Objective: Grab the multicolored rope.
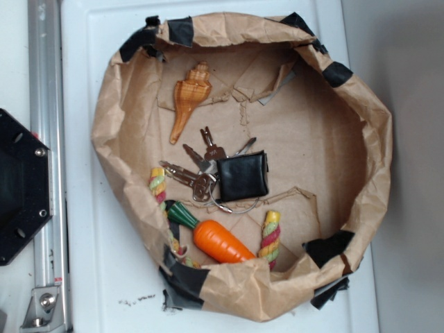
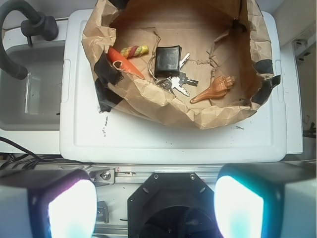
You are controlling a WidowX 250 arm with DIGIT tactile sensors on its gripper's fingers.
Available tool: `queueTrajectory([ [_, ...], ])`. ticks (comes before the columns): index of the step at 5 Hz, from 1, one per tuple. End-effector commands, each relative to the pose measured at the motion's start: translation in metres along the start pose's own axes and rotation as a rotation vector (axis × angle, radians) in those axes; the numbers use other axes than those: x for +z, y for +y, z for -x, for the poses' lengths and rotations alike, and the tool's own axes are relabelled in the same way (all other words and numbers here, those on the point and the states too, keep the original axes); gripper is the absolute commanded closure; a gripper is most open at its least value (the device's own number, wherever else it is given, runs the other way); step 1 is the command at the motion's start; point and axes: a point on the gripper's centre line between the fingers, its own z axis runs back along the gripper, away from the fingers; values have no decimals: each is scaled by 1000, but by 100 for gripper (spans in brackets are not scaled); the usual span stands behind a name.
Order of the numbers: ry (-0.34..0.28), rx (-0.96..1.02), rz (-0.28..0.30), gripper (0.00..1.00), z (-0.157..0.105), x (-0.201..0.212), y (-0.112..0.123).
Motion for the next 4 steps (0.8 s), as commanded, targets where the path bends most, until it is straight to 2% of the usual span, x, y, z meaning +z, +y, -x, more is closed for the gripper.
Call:
queueTrajectory([
  [1, 0, 0, 0, 0, 0, 0, 0],
  [2, -32, 197, 6, 0, -47, -26, -12],
  [3, -18, 380, -52, 0, -94, -57, -16],
  [4, 34, 633, -64, 0, -136, -91, -14],
])
